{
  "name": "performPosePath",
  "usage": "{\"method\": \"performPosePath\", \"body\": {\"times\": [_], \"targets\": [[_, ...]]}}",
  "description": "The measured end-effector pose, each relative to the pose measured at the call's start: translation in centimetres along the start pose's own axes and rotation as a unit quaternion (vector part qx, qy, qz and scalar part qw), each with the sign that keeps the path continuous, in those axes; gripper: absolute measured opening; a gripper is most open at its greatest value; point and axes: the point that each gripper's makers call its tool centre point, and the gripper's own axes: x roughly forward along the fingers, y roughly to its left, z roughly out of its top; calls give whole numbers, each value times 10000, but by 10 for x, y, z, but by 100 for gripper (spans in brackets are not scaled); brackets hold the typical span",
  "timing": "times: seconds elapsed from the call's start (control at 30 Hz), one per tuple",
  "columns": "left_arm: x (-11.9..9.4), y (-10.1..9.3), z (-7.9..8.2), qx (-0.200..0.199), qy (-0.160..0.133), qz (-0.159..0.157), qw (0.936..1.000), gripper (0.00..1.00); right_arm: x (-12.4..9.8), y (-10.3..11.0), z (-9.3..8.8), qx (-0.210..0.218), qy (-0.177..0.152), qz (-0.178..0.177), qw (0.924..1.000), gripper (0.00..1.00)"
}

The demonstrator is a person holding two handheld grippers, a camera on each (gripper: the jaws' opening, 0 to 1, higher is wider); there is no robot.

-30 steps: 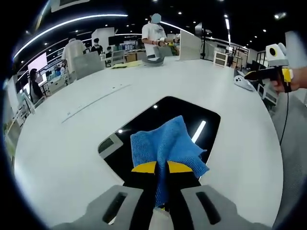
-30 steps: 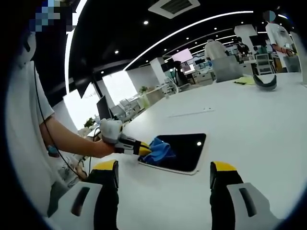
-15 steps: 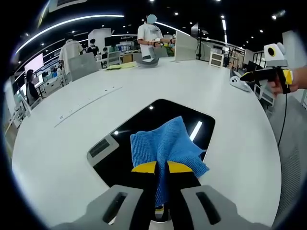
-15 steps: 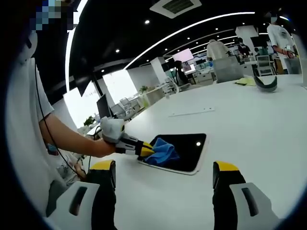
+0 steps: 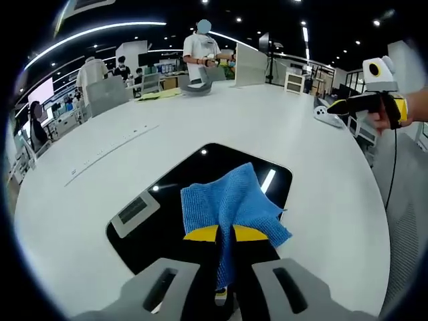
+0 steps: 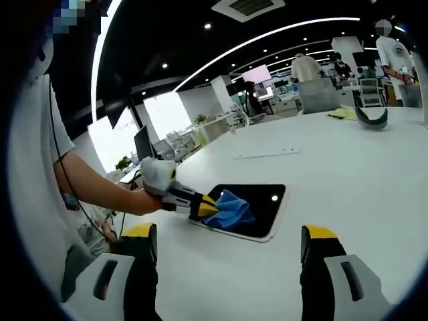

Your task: Wipe the mirror surface with the cleaning cloth until all visible marks leave the cleaned area.

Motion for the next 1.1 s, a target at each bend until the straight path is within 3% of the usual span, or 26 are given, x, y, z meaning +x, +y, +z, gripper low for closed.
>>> {"method": "performPosePath", "body": {"times": [1.1], "targets": [[33,-37,23,56,-151,-532,9985,4,-1,-8,-4,-91,207,-105,9997,97]]}}
